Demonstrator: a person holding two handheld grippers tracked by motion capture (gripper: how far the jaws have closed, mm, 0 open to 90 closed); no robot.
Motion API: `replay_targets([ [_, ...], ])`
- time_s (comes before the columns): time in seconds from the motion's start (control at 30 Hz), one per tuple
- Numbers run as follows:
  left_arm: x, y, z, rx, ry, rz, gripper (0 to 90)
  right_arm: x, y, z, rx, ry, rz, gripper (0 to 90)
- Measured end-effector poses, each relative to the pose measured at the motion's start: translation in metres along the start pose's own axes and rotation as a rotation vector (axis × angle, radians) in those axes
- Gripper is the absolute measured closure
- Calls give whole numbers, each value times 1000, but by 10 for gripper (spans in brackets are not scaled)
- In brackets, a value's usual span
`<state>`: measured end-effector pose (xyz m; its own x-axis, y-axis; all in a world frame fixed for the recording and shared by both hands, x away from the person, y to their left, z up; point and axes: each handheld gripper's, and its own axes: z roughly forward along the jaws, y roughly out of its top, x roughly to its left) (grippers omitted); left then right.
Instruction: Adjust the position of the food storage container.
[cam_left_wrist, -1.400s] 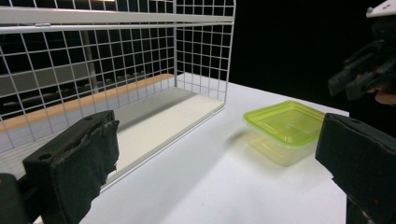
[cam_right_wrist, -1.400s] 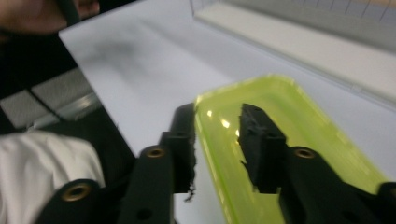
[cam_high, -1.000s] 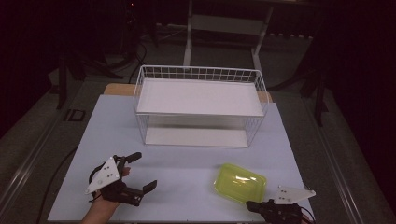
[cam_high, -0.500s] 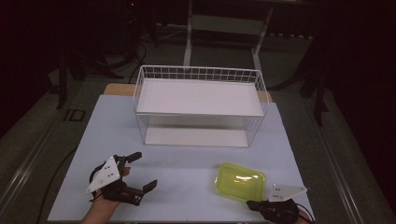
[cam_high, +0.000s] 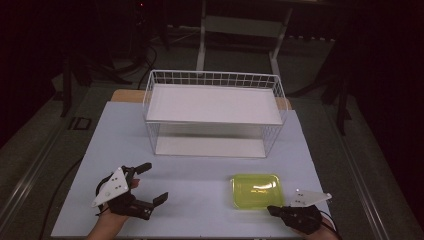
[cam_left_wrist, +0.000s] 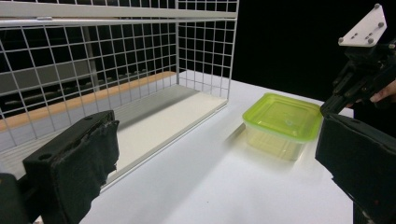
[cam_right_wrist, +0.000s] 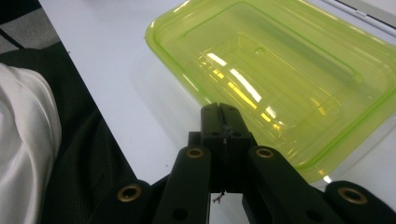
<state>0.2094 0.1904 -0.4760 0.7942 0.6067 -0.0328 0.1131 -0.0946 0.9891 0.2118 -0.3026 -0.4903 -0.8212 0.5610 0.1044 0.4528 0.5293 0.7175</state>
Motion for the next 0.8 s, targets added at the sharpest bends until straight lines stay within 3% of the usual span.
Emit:
replay_targets([
  [0.17, 0, 0, 0, -1, 0, 1, 1, -2, 4, -13, -46, -38, -30, 900],
  [0.3, 1, 0, 0, -3, 1, 1, 1, -20, 5, -22, -59, -100, -7, 900],
  [0.47, 2, 0, -2, -8, 7, -7, 1, -43, 0, -21, -46, -157, 32, 900],
  [0.67, 3, 0, -2, -10, 9, -6, 1, -59, -9, -16, -48, -179, 71, 900],
  [0.8, 3, -1, -2, -6, 7, -6, 1, -60, -13, -11, -47, -161, 90, 900],
])
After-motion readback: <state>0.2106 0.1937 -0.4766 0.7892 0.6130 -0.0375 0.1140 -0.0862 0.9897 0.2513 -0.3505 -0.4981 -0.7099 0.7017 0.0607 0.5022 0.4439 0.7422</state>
